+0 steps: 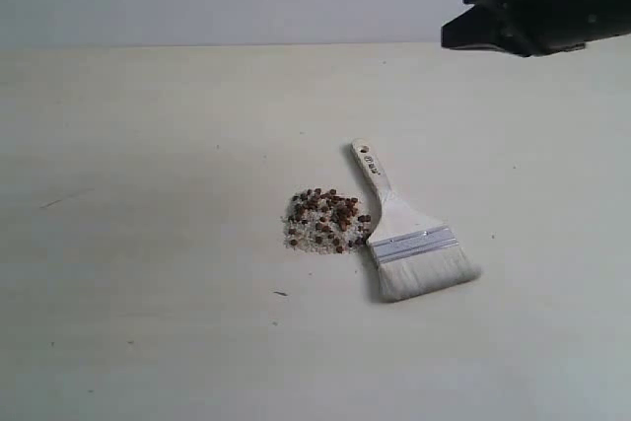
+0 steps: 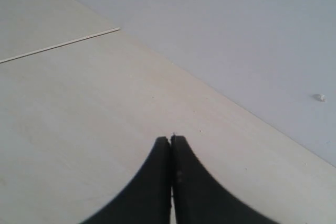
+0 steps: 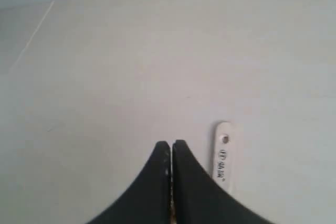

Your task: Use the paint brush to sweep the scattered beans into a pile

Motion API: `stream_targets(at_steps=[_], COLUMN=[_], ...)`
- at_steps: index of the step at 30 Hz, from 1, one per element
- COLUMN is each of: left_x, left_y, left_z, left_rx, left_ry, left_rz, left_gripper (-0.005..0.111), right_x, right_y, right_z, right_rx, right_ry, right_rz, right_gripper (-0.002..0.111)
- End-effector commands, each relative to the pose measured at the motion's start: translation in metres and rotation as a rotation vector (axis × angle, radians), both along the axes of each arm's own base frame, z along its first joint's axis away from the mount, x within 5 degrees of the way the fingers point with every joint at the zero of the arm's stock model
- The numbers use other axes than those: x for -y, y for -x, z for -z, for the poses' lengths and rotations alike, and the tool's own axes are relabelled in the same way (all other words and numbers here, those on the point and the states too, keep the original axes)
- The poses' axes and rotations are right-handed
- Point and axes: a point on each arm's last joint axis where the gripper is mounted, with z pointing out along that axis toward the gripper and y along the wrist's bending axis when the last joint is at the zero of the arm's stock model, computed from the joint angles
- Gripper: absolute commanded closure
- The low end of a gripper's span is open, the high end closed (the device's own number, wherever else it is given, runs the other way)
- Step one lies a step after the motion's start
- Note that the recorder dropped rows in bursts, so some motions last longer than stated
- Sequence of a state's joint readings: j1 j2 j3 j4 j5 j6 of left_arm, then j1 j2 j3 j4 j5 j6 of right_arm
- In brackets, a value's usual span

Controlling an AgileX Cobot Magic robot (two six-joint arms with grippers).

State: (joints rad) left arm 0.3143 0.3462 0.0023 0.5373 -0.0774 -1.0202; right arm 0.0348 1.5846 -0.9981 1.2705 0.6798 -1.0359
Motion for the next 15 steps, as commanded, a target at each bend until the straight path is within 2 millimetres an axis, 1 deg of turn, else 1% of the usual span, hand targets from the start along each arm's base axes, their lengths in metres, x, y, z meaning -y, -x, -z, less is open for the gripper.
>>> stream_targets(at_steps=[1,5,6,9,11,13,15], left_x=[0.0,0.0,0.0,0.0,0.0,0.0,0.0], left_y=[0.0,0.0,0.0,0.0,0.0,0.0,0.0], left_z=[-0.002,-0.002,-0.002,-0.002,-0.002,-0.002,-0.002], left_rx=[0.011,0.011,0.011,0.011,0.011,0.011,0.011], left_ry=[-0.002,-0.002,-0.002,-0.002,-0.002,-0.002,-0.002], left_rz=[-0.001,-0.001,-0.001,-0.001,-0.001,-0.001,-0.001], left_gripper=[0.107,0.107,0.107,0.107,0.107,0.107,0.107], right_x=[0.019,0.035,0.038,0.041,0.043,0.045,0.047], right_y=[0.059,0.131,0.145,0.193,0.218,0.238,0.253], right_z=[-0.026,-0.033,-0.035,-0.039,-0.039,-0.036,-0.03], right_rx=[0.169,0.334,0.373,0.517,0.609,0.687,0.749], right_ry=[0.073,0.106,0.099,0.071,0.053,0.037,0.023], right_rz=[0.214,0.37,0.397,0.425,0.445,0.463,0.482], right_gripper=[0.108,0.108,0.108,0.108,0.108,0.108,0.108])
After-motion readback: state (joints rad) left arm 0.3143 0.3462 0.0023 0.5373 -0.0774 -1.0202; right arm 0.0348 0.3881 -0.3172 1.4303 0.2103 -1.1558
